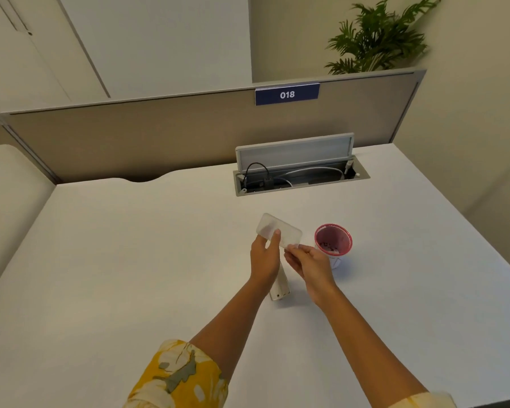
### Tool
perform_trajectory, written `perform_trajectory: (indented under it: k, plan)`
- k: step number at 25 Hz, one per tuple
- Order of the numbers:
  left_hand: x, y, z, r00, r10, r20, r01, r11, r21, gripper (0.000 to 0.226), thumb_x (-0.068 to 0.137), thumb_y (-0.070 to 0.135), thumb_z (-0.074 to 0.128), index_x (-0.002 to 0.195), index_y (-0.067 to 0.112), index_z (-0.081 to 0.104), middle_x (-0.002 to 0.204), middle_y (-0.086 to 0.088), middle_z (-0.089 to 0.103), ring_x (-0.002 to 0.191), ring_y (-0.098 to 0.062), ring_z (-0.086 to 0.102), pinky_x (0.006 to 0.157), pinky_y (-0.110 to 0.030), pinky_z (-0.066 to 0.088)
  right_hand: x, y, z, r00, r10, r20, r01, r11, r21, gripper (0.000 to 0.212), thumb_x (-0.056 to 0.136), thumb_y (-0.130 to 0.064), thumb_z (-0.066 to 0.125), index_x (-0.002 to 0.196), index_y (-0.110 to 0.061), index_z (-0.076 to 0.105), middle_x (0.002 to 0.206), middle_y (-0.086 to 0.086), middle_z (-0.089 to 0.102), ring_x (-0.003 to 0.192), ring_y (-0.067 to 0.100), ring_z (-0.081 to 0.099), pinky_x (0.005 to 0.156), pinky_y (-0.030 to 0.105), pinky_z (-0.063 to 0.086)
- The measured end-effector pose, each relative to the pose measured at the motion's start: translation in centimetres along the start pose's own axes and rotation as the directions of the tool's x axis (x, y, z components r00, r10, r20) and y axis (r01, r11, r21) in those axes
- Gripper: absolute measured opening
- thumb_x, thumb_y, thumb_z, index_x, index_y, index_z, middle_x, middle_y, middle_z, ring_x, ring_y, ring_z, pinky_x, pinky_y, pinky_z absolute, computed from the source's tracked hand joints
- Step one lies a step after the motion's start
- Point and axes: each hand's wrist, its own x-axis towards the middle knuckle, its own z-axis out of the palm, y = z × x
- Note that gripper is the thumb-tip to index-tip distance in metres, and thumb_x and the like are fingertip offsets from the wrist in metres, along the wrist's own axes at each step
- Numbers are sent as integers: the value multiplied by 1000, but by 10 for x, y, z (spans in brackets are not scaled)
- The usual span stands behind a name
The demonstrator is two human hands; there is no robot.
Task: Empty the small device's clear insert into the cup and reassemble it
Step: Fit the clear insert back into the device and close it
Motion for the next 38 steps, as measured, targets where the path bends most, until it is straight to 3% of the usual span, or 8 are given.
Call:
perform_trajectory:
  k: [7, 14, 19, 21, 24, 30, 34, 38]
  plan:
    - [9, -17, -64, 953, -174, -246, 122, 970, -211, 24, 98, 29, 59, 110, 10, 69, 104, -3, 66, 100, -21, 61, 81, -28, 49, 17, 39, -1, 999, -29, -17, 10, 748, -664, 39, 88, -36, 67, 118, -13, 59, 120, 6, 66, 102, 20, 61, 89, 34, 50]
    - [-2, -35, -99, 939, -249, -237, 156, 923, -350, 21, 101, 21, 50, 114, 16, 65, 103, -15, 73, 87, -33, 71, 83, -49, 60, 22, 64, 11, 999, -16, 36, 39, 504, -863, 98, 58, -49, 88, 135, -13, 38, 134, 11, 43, 124, 31, 48, 98, 41, 47]
    - [-7, -41, -113, 923, -279, -264, 169, 913, -372, 24, 100, 15, 47, 112, 12, 67, 96, -14, 73, 82, -33, 71, 67, -40, 63, 16, 75, 18, 987, -128, 93, 121, 231, -965, 78, 65, -43, 81, 124, -9, 43, 127, 9, 44, 115, 29, 48, 82, 40, 52]
    - [-8, -43, -116, 921, -284, -266, 172, 910, -376, 22, 99, 15, 48, 108, 14, 68, 97, -15, 74, 82, -32, 72, 64, -39, 62, 16, 77, 18, 988, -111, 112, 138, 269, -953, 76, 66, -42, 81, 122, -9, 41, 124, 9, 45, 112, 31, 50, 81, 39, 53]
    - [-10, -44, -119, 925, -282, -255, 173, 910, -378, 26, 99, 13, 45, 114, 12, 67, 98, -16, 73, 82, -32, 73, 61, -37, 62, 17, 72, 19, 995, -9, 95, 85, 539, -838, 74, 63, -38, 83, 116, -13, 39, 115, 7, 51, 100, 26, 57, 74, 36, 56]
    - [-12, -41, -110, 939, -314, -143, 225, 872, -435, 30, 102, 12, 41, 125, 18, 60, 113, -20, 69, 95, -36, 70, 74, -46, 61, 7, 53, 39, 944, 161, 289, -59, 942, -331, 52, 52, -38, 94, 91, -20, 66, 85, 2, 70, 75, 15, 67, 64, 28, 58]
    - [-14, -37, -106, 940, -342, -1, 286, 786, -549, 28, 101, 22, 46, 128, 21, 56, 117, -18, 66, 86, -31, 69, 78, -51, 60, 3, 36, 45, 862, 236, 449, -257, 966, -16, 43, 58, -25, 93, 93, -14, 71, 87, 7, 74, 82, 24, 73, 68, 31, 61]
    - [-12, -33, -103, 910, -412, 46, 357, 722, -592, 41, 101, 46, 41, 124, 19, 59, 112, -15, 67, 85, -31, 70, 80, -55, 56, 2, 23, 52, 934, 194, 299, -135, 969, -207, 53, 64, -19, 90, 110, -14, 65, 98, 8, 76, 85, 25, 74, 65, 35, 61]
